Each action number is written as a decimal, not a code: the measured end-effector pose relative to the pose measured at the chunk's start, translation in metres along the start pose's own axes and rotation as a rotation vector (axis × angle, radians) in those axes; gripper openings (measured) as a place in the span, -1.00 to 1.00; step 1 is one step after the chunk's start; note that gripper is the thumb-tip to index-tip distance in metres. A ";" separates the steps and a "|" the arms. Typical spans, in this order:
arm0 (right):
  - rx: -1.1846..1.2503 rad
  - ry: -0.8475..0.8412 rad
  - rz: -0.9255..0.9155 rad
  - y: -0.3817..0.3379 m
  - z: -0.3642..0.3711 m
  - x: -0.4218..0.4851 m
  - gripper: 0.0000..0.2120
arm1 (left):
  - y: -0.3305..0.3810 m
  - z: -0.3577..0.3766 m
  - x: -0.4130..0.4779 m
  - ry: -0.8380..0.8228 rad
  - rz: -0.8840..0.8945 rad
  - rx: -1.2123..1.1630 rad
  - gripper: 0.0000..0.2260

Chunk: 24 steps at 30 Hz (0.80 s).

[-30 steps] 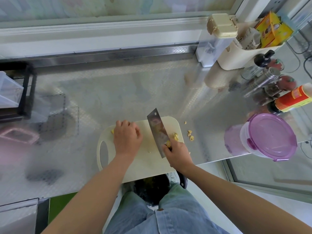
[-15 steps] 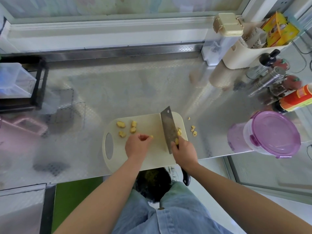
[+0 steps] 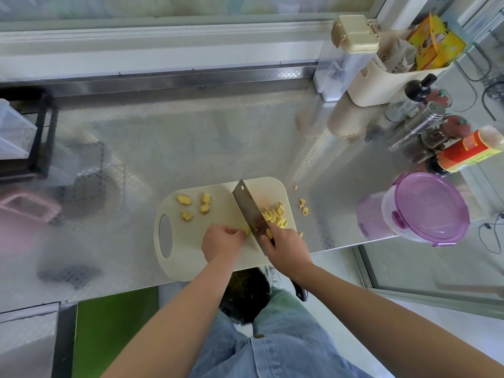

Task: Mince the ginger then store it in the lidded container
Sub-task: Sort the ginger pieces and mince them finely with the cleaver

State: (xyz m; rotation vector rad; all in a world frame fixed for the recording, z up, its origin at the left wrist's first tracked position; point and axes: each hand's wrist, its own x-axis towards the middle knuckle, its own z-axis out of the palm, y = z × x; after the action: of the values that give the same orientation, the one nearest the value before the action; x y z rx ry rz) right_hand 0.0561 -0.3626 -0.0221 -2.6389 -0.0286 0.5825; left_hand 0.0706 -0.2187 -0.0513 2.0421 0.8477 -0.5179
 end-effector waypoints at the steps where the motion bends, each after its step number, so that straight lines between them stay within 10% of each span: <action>1: -0.004 0.000 -0.006 0.000 -0.001 0.000 -0.80 | 0.001 0.000 0.000 0.003 0.004 0.006 -0.84; 24: -0.036 -0.046 -0.044 -0.004 -0.007 0.007 -0.80 | 0.008 0.006 0.007 -0.012 0.004 0.063 -0.85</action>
State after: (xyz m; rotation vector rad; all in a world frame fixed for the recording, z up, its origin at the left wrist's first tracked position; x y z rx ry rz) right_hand 0.0658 -0.3613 -0.0176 -2.6518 -0.1123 0.6333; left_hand 0.0805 -0.2240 -0.0545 2.0953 0.8293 -0.5607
